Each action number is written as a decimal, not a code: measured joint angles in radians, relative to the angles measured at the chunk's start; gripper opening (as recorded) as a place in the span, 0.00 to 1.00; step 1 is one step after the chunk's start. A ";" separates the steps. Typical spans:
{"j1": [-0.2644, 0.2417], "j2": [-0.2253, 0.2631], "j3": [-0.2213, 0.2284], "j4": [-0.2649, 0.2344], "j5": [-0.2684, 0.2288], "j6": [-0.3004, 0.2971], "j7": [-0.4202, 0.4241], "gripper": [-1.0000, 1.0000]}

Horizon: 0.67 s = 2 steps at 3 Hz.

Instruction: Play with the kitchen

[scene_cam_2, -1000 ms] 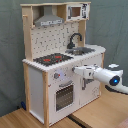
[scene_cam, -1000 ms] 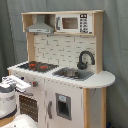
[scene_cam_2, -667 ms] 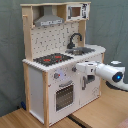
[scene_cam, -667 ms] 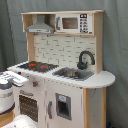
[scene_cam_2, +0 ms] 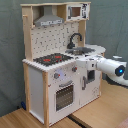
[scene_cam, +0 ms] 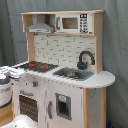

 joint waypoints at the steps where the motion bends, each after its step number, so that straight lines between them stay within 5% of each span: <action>1: -0.009 0.028 -0.057 0.037 0.000 0.001 -0.085 1.00; 2: -0.024 0.058 -0.117 0.056 0.000 0.012 -0.155 1.00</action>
